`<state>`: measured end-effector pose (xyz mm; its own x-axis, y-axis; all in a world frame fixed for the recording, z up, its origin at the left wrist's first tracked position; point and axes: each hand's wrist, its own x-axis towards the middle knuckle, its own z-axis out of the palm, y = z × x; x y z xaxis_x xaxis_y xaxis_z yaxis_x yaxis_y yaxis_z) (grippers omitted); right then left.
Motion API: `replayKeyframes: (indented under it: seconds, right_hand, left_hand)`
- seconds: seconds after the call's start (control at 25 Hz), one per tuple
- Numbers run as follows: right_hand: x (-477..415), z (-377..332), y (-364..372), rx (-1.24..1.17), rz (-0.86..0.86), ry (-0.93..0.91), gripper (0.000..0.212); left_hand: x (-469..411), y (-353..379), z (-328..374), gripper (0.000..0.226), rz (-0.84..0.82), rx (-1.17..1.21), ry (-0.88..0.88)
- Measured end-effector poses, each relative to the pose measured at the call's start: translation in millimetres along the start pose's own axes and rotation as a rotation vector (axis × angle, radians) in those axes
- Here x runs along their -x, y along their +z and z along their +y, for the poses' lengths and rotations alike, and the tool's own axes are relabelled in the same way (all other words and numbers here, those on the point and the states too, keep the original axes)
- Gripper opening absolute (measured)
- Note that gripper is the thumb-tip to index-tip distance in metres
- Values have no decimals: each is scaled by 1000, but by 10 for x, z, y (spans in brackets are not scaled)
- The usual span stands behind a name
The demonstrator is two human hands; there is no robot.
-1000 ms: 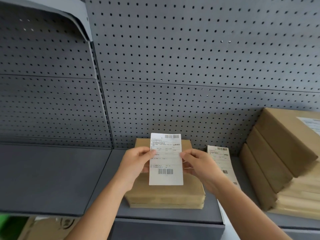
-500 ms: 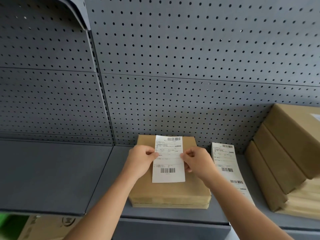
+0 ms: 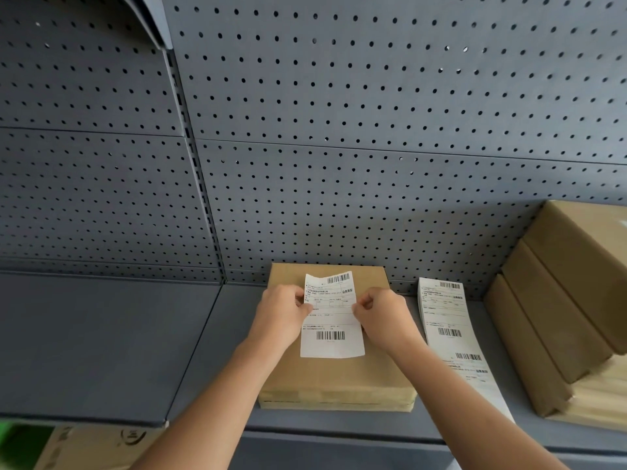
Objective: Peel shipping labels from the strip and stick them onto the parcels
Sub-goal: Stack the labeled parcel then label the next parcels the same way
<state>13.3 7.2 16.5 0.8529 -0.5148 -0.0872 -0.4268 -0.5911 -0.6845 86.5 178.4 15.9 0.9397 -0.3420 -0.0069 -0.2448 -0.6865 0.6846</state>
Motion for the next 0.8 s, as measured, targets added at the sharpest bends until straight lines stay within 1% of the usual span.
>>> replayKeyframes:
  seconds: [0.16, 0.36, 0.44, 0.52, 0.56, 0.6, 0.64, 0.72, 0.8]
  right_hand:
    - [-12, -17, 42, 52, 12, -6, 13]
    - [-4, -39, 48, 139, 21, -2, 11]
    - [23, -28, 29, 233, 48, -44, 14]
    - [35, 0, 51, 350, 129, -202, 17]
    - [31, 5, 84, 377, 171, -312, 23]
    - [15, 0, 130, 388, 184, -415, 30]
    - [-13, -13, 188, 400, 155, -483, 36]
    - [-62, -44, 319, 440, 31, -525, 47]
    - [-91, -32, 433, 508, -64, -516, 54]
  left_hand:
    - [-29, 40, 27, 20, 22, -85, -25]
    - [-62, 36, 8, 41, 26, -115, -64]
    - [-35, 4, -20, 51, 54, -181, 19]
    - [0, -8, -48, 52, 103, -278, 189]
    - [6, -2, -45, 52, 105, -298, 270]
    - [-5, 18, -42, 53, 75, -314, 337]
    - [-26, 44, -42, 54, 21, -340, 388]
    - [-67, 108, -66, 55, -106, -435, 436]
    - [-95, 155, -126, 56, -195, -515, 425]
